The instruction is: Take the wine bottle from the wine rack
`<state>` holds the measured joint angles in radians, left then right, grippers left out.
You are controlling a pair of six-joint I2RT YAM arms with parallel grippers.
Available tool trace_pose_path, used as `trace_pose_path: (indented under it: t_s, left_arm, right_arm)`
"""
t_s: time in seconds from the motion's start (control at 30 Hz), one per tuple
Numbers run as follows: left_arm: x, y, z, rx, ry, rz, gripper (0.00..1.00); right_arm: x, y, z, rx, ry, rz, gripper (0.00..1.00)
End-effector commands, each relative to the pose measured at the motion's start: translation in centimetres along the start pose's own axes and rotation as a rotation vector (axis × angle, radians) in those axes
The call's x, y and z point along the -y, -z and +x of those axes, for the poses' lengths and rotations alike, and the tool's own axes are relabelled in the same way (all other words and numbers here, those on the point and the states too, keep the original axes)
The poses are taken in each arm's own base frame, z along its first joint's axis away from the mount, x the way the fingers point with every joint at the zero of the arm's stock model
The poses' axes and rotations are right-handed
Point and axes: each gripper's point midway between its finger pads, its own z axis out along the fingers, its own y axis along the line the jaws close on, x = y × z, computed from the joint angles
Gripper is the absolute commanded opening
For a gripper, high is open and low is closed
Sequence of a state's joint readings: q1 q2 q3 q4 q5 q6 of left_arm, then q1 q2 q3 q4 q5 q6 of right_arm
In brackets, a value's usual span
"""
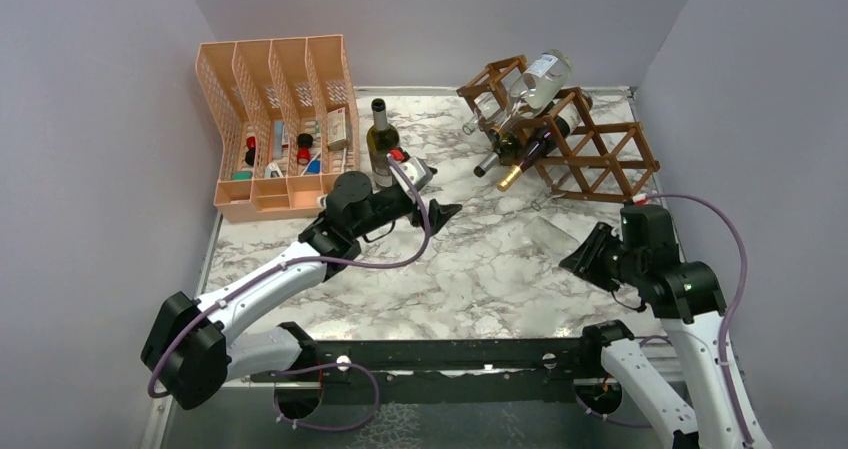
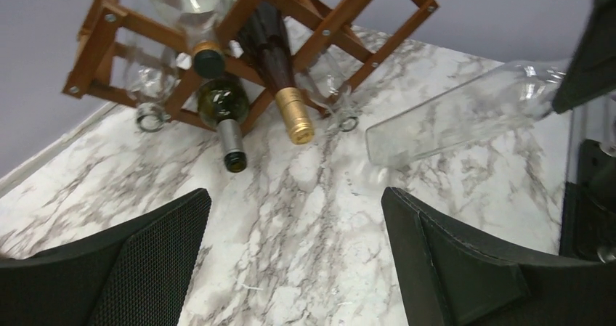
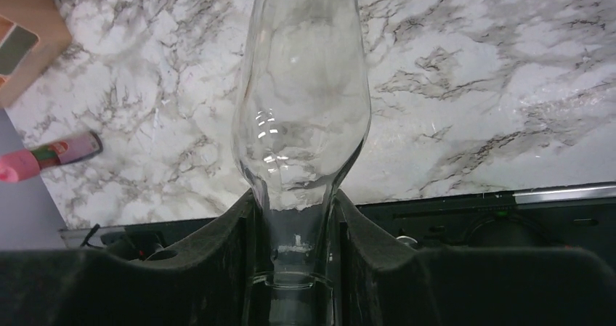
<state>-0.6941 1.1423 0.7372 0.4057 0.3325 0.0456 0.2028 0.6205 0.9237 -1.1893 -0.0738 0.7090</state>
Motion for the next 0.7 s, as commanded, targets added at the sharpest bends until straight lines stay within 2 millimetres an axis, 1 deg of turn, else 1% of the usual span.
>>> trace_pose_path:
  t_s: [0.0, 0.07, 0.2, 0.27, 0.33, 0.43, 0.57, 0.67]
  left_arm:
    - [4.9, -0.2, 0.2, 0.026, -0.075, 0.237, 0.94]
    - [7.4, -0.1, 0.7, 0.027, -0.103, 0.334, 0.95]
    - [12.5, -0.3, 2.8, 0.007, -0.161, 0.5, 0.99]
    - [14.6, -0.5, 3.2, 0.0, -0.149, 0.589, 0.99]
    - [16.1, -1.1, 3.6, -0.02, -0.111, 0.658, 0.99]
    - [17.5, -2.4, 3.4, -0.03, -0.087, 0.719, 0.99]
    - [18.1, -4.7, 3.3, -0.046, -0.071, 0.746, 0.99]
    - [19.1, -6.1, 3.3, -0.068, -0.026, 0.802, 0.99]
  right_arm:
    - [-1.7, 0.8, 0.3, -0.061, 0.148, -0.092, 0.01]
    - [-2.2, 0.9, 0.7, -0.093, 0.194, -0.127, 0.01]
    - [-3.3, 1.5, 1.0, -0.134, 0.313, -0.204, 0.01]
    - [-3.7, 1.8, 0.8, -0.129, 0.356, -0.229, 0.01]
    - [-4.0, 1.8, 0.9, -0.141, 0.367, -0.246, 0.01]
    - [-4.2, 1.7, 1.2, -0.154, 0.378, -0.268, 0.01]
    - [-4.4, 2.0, 1.5, -0.158, 0.388, -0.298, 0.01]
    - [-4.6, 2.3, 1.8, -0.159, 0.397, -0.322, 0.01]
